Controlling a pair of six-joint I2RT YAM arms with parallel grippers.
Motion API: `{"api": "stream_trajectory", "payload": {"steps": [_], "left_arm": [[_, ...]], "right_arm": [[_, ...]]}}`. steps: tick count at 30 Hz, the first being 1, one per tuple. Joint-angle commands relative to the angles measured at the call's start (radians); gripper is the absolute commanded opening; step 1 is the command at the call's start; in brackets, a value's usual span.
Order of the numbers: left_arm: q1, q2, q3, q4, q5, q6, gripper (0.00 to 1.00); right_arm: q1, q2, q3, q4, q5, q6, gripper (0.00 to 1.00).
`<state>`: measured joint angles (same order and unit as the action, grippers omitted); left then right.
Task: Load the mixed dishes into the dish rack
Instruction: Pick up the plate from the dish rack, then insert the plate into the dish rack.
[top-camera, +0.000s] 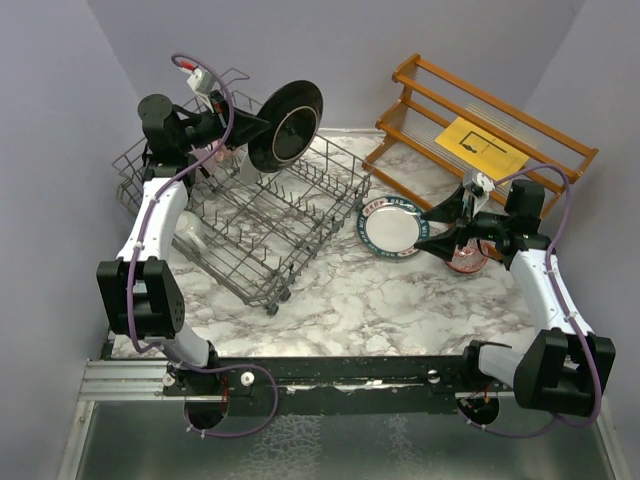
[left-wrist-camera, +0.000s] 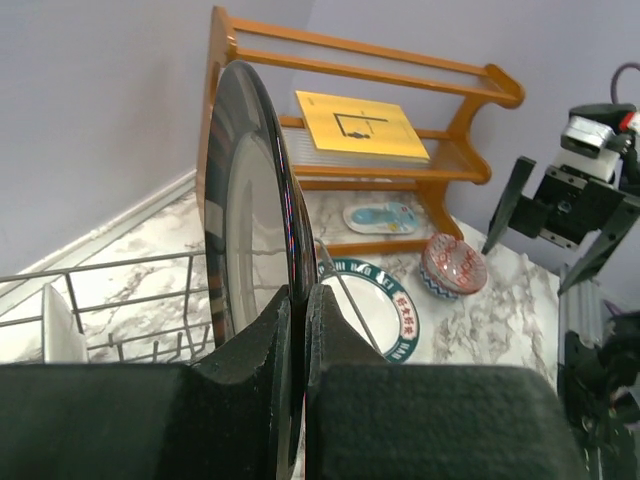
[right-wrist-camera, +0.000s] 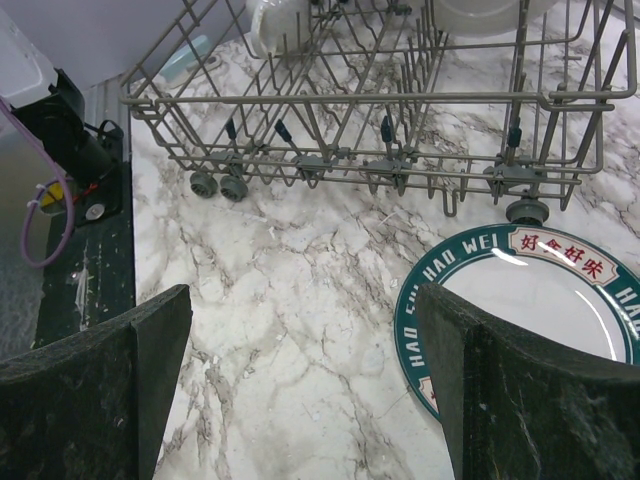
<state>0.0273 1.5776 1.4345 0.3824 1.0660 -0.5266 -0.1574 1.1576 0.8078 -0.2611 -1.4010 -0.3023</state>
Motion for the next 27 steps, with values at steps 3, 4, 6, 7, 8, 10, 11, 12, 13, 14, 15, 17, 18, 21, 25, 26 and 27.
{"api": "stream_trajectory", "payload": {"steps": [3, 4, 6, 7, 8, 10, 11, 12, 13, 14, 15, 17, 18, 21, 25, 26, 27], "left_arm": [[0.002, 0.036, 0.025, 0.178, 0.154, -0.040, 0.00], [0.003, 0.042, 0.016, 0.181, 0.153, -0.038, 0.00], [0.003, 0.053, -0.002, 0.189, 0.147, -0.036, 0.00], [0.003, 0.058, -0.009, 0.188, 0.143, -0.031, 0.00], [0.003, 0.061, -0.015, 0.182, 0.137, -0.022, 0.00], [0.005, 0.068, -0.020, 0.172, 0.127, -0.008, 0.00], [0.005, 0.071, -0.022, 0.169, 0.124, -0.004, 0.00], [0.005, 0.077, -0.022, 0.167, 0.123, -0.002, 0.00], [0.005, 0.081, -0.022, 0.167, 0.124, -0.003, 0.00], [0.005, 0.084, -0.023, 0.167, 0.126, -0.002, 0.00], [0.005, 0.088, -0.025, 0.160, 0.126, 0.004, 0.00], [0.005, 0.093, -0.026, 0.127, 0.124, 0.037, 0.00], [0.005, 0.096, -0.026, 0.103, 0.122, 0.056, 0.00], [0.005, 0.104, -0.032, 0.066, 0.118, 0.096, 0.00], [0.005, 0.113, -0.043, 0.066, 0.118, 0.106, 0.00], [0.005, 0.112, -0.047, 0.068, 0.119, 0.107, 0.00], [0.005, 0.126, -0.048, 0.068, 0.120, 0.109, 0.00]], "right_arm": [[-0.005, -0.012, -0.004, 0.004, 0.019, -0.012, 0.93], [-0.005, -0.012, -0.005, 0.004, 0.019, -0.012, 0.93], [-0.005, -0.012, -0.004, 0.005, 0.018, -0.012, 0.93], [-0.005, -0.011, -0.005, 0.005, 0.018, -0.012, 0.93], [-0.005, -0.011, -0.004, 0.005, 0.018, -0.012, 0.93], [-0.005, -0.012, -0.004, 0.005, 0.018, -0.012, 0.93], [-0.005, -0.012, -0.004, 0.005, 0.019, -0.012, 0.93], [-0.005, -0.012, -0.005, 0.005, 0.019, -0.012, 0.93], [-0.005, -0.012, -0.005, 0.005, 0.019, -0.012, 0.93], [-0.005, -0.012, -0.004, 0.005, 0.020, -0.012, 0.93], [-0.005, -0.012, -0.004, 0.006, 0.019, -0.012, 0.93], [-0.005, -0.012, -0.003, 0.006, 0.019, -0.012, 0.93], [-0.005, -0.012, -0.004, 0.005, 0.019, -0.012, 0.93], [-0.005, -0.012, -0.004, 0.005, 0.019, -0.012, 0.93], [-0.005, -0.013, -0.004, 0.005, 0.019, -0.012, 0.93], [-0.005, -0.014, -0.004, 0.005, 0.018, -0.012, 0.93], [-0.005, -0.013, -0.005, 0.005, 0.018, -0.011, 0.93]]}}
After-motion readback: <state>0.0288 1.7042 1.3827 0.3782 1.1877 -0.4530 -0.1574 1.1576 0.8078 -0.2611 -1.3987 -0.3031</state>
